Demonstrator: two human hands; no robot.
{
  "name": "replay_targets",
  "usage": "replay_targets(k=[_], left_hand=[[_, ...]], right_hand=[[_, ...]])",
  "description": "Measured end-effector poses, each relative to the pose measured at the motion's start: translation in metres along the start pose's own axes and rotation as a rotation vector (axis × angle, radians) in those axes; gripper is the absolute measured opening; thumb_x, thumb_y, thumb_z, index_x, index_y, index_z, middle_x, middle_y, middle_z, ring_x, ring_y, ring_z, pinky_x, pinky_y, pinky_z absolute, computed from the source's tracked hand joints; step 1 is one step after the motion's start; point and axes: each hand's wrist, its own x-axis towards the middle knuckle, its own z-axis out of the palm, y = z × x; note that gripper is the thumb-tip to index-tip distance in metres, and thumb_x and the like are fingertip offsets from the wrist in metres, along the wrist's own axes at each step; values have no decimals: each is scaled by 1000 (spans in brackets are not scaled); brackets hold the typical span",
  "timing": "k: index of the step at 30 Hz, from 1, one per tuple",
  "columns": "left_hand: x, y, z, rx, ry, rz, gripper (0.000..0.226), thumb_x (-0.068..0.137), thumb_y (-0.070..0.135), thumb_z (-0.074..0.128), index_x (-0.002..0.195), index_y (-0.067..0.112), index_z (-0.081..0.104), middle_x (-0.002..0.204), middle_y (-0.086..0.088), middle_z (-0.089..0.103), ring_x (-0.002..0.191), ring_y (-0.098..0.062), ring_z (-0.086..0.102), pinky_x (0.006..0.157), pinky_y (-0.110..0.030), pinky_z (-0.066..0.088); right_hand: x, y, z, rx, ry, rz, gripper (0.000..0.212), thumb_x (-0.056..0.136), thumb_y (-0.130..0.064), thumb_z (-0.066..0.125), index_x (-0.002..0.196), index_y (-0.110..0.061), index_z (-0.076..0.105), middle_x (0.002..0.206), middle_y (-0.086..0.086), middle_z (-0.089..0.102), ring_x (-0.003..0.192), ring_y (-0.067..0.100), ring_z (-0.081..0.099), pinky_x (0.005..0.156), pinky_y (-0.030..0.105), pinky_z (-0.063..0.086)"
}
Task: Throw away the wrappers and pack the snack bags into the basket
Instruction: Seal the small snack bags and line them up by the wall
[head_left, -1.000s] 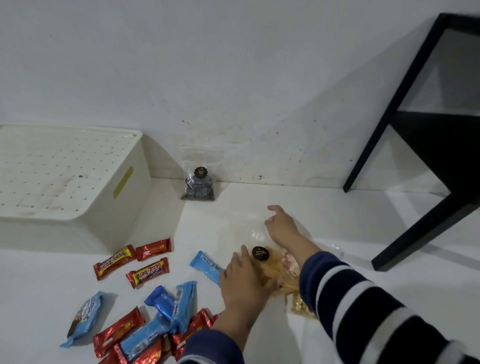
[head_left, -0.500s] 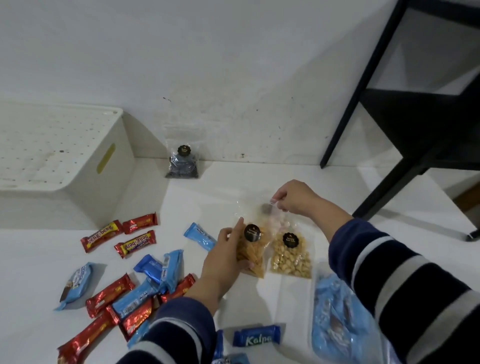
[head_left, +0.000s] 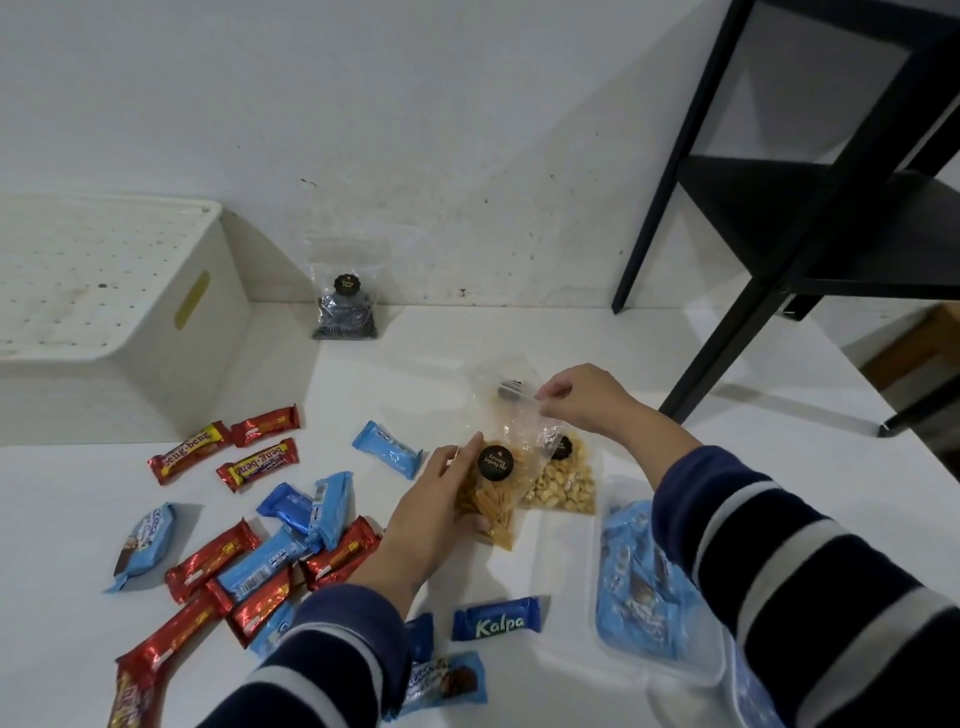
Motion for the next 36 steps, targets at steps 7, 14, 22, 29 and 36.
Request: replay_targets(k=[7, 14, 22, 29, 36], left_hand=[[1, -1, 0, 15, -25, -3, 94, 79, 21, 72, 147, 41, 11, 143, 9, 24, 127, -13, 36, 98, -27, 40], [3, -2, 1, -23, -44, -32, 94, 79, 23, 72, 143, 50, 9, 138, 17, 23, 124, -10, 38, 96, -27, 41], [3, -2, -1, -20, -50, -29, 93, 80, 25, 72, 145, 46, 10, 143, 14, 23, 126, -12, 39, 99, -31, 42], [3, -3, -1, -9, -57, -8, 94, 80, 21, 71, 145, 46, 9, 143, 14, 22, 124, -12, 40, 97, -29, 43], [3, -4, 3, 8, -38, -4, 93, 80, 26, 71, 145, 46, 8, 143, 16, 21, 124, -10, 38, 92, -20, 34]], right_hand=[[1, -6, 6, -9, 65, 19, 5, 81, -13, 71, 85, -15, 74, 88, -2, 67, 81, 12, 58, 71, 22, 42], [8, -17, 10, 78, -10, -6, 12, 84, -15, 65, 90, -7, 72, 78, -6, 62, 69, 8, 54, 59, 17, 42], [19, -22, 22, 19, 23, -10, 10, 87, -21, 62, 88, -14, 69, 79, -9, 58, 73, 7, 51, 60, 19, 37], [23, -29, 28, 7, 79, -58, 11, 84, -21, 67, 74, -24, 67, 89, -9, 66, 81, 9, 60, 71, 24, 46], [21, -35, 29, 38, 17, -62, 12, 81, -21, 65, 85, -11, 68, 101, 1, 69, 88, 18, 63, 80, 32, 53]])
